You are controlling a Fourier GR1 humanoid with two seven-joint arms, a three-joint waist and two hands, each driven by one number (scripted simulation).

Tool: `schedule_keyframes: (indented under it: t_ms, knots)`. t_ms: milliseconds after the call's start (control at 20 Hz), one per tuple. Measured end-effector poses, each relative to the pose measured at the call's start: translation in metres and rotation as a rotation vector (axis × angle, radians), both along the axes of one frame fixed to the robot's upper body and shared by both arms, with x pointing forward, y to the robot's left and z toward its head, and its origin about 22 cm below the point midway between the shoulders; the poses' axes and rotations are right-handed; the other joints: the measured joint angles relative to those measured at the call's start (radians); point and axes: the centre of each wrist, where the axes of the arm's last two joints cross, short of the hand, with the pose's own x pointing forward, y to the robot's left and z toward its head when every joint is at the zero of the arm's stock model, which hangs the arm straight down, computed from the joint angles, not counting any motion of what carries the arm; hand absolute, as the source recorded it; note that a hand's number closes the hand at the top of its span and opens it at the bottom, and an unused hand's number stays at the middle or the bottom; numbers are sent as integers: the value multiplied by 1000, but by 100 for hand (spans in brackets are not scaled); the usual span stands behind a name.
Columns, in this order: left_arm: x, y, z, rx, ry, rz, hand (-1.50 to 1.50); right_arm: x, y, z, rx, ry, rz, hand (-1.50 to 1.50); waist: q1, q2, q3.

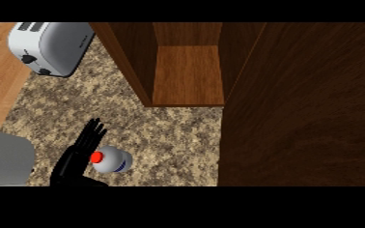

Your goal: Pick up the bottled water, place it into the cabinet and close the cabinet

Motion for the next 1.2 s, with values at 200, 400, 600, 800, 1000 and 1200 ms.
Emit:
schedule_keyframes:
  t_ms: [200, 400, 600, 800, 1000, 1200]
  knots:
    - [8, -12, -9, -16, 7, -8, -150, 5, 4, 2, 2, -7, 1, -150, 1, 0, 0]
    - [11, -11, -18, -29, 21, -5, -150, 7, -2, 6, 2, -1, 7, -150, 1, -1, 2]
    - [17, -12, -23, -50, 25, 7, -150, 7, 4, 2, 2, 4, 12, -150, 2, -4, 7]
    - [19, -12, -23, -84, 42, -17, -150, 9, 1, 0, 6, 5, 5, -150, 4, -4, 10]
    - [19, -12, -25, -105, 48, -25, -150, 14, 3, -1, 12, 2, 15, -150, 4, -6, 14]
    - [20, -15, -27, -123, 52, -28, -150, 18, 6, -2, 20, 2, 20, -150, 4, -7, 19]
